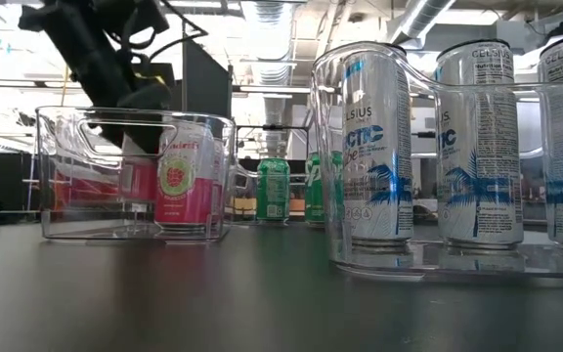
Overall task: Sort soda cans
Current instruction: Put the pink soda can into the center transparent bin
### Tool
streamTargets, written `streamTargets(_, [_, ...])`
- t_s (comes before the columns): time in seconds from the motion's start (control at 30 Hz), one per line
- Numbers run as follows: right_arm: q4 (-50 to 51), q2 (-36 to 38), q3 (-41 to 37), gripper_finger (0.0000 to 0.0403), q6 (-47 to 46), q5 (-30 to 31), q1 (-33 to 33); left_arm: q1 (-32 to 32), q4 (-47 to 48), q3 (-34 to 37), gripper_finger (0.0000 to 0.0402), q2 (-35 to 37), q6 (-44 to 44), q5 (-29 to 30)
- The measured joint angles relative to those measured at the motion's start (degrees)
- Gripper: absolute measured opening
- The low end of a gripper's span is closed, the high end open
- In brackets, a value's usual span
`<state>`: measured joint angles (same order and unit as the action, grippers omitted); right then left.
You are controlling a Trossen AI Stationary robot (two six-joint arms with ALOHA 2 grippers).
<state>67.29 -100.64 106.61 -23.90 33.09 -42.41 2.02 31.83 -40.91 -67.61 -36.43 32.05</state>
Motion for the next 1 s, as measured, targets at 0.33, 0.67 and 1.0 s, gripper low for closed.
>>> streamTargets(0.33, [-0.02,0.00,0.00,0.0326,0.02,0.03,0.54,-2.72,-4.41,3.04,0.0292,0.07,1.35,-0.31])
streamTargets(0.67, [-0.02,0.00,0.00,0.0326,0.04,0.03,0.55,-2.91,-4.55,3.04,0.0335,0.07,1.89,-0.33])
streamTargets(1.0, [-0.04,0.00,0.00,0.0326,0.00,0.02,0.55,-2.93,-4.95,2.98,0.0368,0.21,0.31,-0.14])
